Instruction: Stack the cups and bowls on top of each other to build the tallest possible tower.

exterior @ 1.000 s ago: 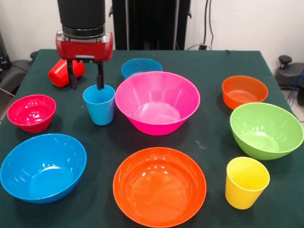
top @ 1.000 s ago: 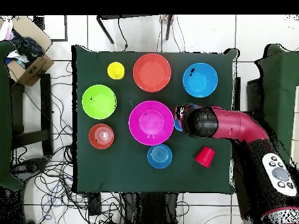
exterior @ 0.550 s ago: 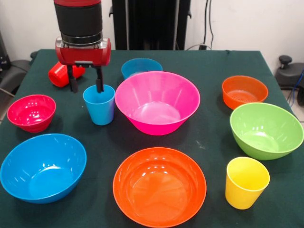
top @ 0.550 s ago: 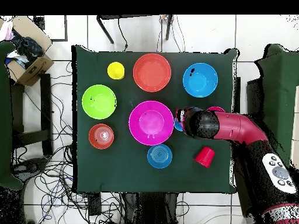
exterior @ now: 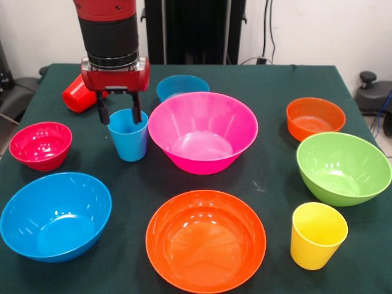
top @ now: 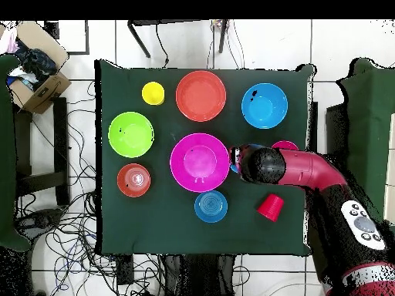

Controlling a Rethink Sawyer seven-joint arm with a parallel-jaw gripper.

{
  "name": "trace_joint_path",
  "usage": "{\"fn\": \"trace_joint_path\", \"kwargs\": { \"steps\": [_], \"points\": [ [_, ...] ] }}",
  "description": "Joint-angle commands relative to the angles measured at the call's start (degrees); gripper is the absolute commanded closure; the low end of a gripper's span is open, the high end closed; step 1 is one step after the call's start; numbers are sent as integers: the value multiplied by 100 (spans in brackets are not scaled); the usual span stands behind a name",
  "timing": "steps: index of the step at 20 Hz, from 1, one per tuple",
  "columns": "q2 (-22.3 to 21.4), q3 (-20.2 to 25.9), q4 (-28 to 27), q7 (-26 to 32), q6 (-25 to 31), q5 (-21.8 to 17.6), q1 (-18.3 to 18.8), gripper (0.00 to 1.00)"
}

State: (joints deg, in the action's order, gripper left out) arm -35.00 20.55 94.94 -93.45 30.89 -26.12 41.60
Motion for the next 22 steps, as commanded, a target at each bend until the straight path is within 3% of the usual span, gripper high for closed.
{"fn": "trace_joint_path", "kwargs": {
  "steps": [1,22],
  "points": [
    [203,-89,64,176,232,-409,-189,0],
    [256,-174,-119,299,233,-624,-240,0]
  ]
}}
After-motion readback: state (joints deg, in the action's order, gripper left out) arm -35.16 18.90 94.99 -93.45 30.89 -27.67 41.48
